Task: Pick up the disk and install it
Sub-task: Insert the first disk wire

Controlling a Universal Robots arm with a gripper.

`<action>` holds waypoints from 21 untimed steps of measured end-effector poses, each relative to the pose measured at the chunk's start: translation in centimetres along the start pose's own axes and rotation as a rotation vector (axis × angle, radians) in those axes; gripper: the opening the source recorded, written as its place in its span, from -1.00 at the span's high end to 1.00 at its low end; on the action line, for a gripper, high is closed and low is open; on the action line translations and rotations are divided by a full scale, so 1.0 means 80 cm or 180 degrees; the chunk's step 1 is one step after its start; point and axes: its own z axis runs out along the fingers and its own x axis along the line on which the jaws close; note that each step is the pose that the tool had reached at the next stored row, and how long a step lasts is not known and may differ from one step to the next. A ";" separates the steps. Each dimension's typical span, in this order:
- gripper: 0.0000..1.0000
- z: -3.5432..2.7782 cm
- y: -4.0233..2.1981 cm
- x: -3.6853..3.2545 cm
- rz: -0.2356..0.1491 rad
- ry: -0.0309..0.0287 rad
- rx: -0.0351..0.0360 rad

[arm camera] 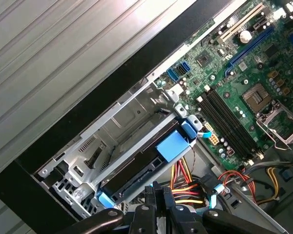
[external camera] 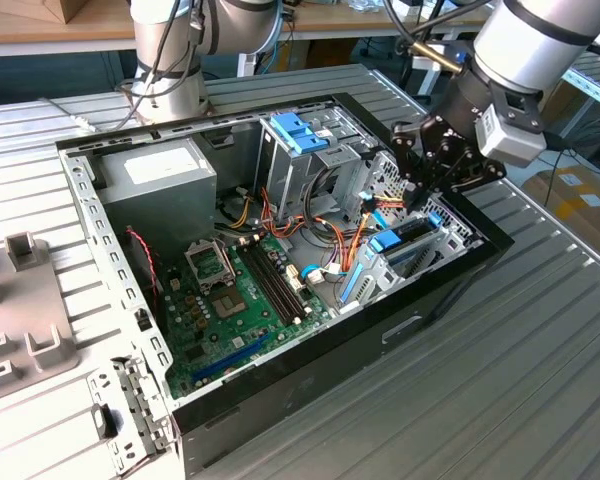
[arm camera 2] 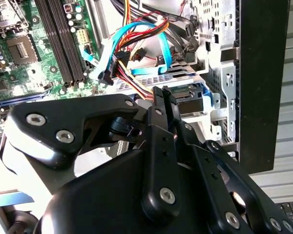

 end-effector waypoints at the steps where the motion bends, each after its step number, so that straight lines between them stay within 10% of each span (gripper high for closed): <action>1: 0.65 0.0009 0.0002 0.0000 0.0024 0.0002 0.0001; 10: 0.65 0.0089 0.0009 0.0004 0.0589 0.0048 0.0032; 21: 0.65 0.0124 0.0011 0.0006 0.0994 0.0079 0.0056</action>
